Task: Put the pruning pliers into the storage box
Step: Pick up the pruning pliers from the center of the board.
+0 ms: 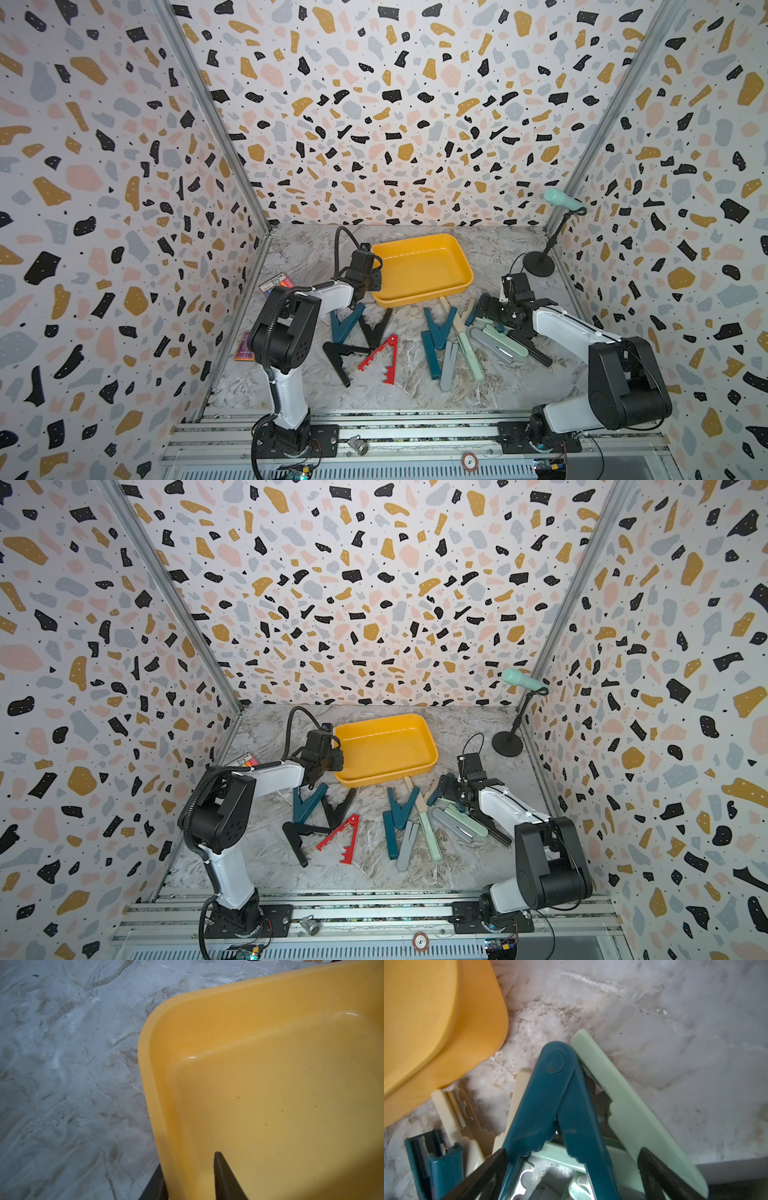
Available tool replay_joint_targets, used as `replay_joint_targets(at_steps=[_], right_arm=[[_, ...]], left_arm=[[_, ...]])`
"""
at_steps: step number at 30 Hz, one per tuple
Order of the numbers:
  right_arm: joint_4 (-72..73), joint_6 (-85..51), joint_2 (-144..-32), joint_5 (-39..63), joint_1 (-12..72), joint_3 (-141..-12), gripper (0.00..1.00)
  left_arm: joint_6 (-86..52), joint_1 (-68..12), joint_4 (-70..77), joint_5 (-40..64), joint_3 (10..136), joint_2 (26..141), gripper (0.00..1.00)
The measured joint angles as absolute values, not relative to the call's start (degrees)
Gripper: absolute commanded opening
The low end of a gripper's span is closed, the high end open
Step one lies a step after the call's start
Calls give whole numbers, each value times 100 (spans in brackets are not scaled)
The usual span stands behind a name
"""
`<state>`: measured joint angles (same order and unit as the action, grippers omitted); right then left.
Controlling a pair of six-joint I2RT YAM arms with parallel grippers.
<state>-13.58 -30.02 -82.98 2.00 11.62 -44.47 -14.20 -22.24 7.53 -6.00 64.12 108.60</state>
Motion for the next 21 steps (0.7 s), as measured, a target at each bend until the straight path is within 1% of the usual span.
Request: replay_joint_targets(at_steps=[4, 8, 11, 13, 17, 19, 21], right_arm=[[-1380, -3000, -8517, 193, 1210, -4650, 100], [-1461, -2928, -8753, 123, 1284, -4884, 96], [-1509, -2847, -8783, 67, 1310, -4904, 94], [-1557, -2797, -8820, 56, 1330, -4939, 90], [-1662, -2679, -8952, 25, 1391, -5076, 79], [-1684, -2641, -8960, 21, 1400, -5078, 72], [-1739, -2633, -8960, 34, 1400, -5074, 62]], left_arm=[[-1361, -2226, 751, -489, 6412, 10862, 41], [-1321, -2226, 755, -451, 6412, 10862, 48], [-1310, -2226, 768, -456, 6412, 10860, 50], [-1310, -2224, 764, -464, 6412, 10855, 55], [-1315, -2222, 757, -502, 6410, 10805, 66], [-1328, -2220, 775, -502, 6390, 10735, 71], [-1334, -2220, 805, -502, 6357, 10654, 75]])
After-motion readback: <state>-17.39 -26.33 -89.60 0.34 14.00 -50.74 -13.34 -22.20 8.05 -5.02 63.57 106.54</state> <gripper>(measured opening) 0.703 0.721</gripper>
